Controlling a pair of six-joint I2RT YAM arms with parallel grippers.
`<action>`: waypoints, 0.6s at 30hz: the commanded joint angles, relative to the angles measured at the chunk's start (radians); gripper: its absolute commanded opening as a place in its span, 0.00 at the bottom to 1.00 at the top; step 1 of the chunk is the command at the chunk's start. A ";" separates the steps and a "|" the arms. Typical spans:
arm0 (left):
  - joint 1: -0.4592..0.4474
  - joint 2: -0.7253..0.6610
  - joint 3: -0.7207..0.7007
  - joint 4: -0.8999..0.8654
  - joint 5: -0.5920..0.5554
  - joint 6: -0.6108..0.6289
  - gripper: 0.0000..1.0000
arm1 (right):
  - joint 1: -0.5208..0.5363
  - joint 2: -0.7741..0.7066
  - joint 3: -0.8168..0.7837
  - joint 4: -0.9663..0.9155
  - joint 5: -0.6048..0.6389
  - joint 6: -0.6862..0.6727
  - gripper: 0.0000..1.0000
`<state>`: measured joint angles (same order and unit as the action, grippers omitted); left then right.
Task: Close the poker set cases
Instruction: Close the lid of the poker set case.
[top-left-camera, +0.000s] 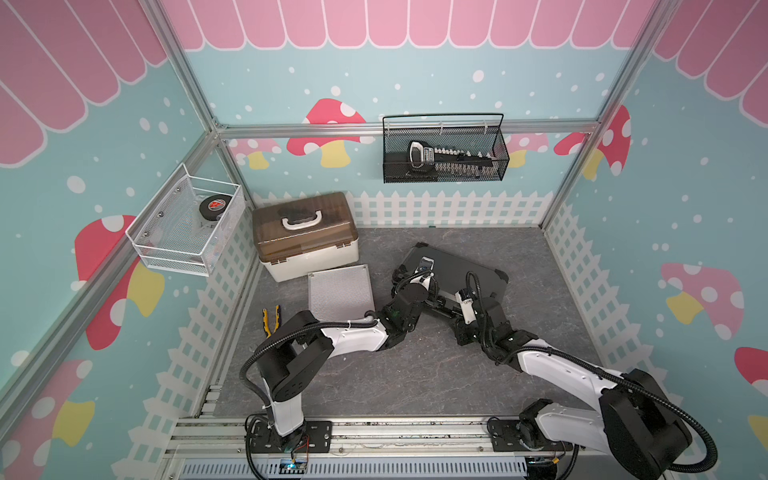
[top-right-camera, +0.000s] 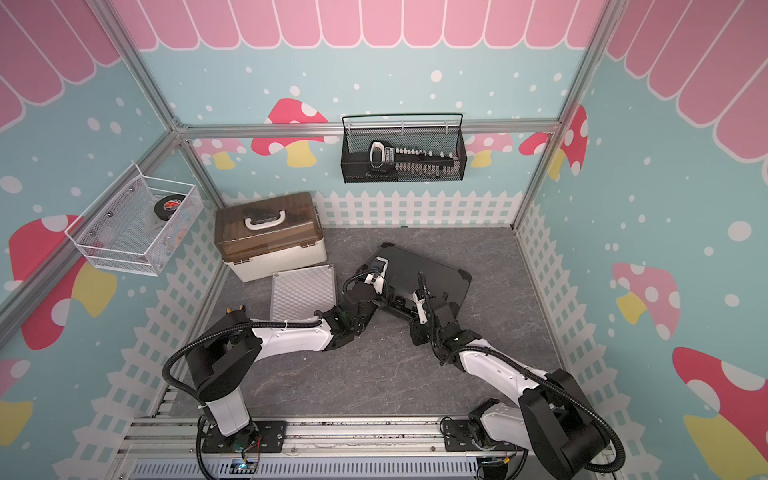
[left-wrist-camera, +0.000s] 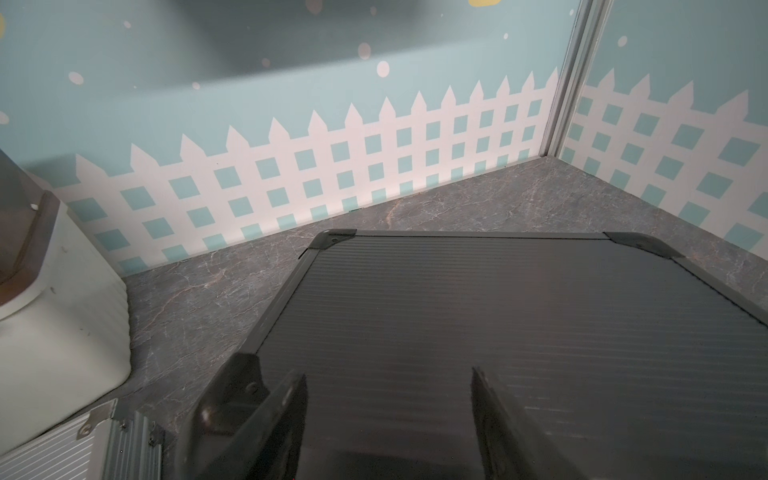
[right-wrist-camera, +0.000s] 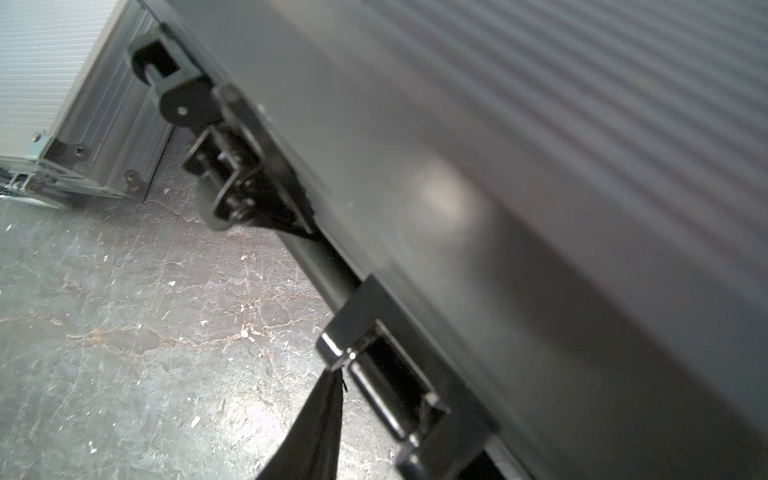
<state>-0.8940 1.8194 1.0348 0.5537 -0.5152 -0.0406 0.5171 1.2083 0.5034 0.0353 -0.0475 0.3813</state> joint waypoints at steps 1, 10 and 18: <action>0.012 0.021 0.028 -0.023 0.012 0.012 0.64 | 0.011 -0.047 -0.006 0.187 -0.126 -0.046 0.32; 0.016 0.026 0.032 -0.033 0.017 0.005 0.64 | 0.013 -0.080 -0.013 0.150 -0.146 -0.048 0.32; 0.017 0.033 0.019 -0.047 0.011 -0.021 0.64 | 0.015 -0.062 -0.038 0.091 -0.104 -0.041 0.33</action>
<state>-0.8837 1.8336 1.0405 0.5282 -0.5045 -0.0490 0.5125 1.1549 0.4686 0.0650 -0.1139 0.3630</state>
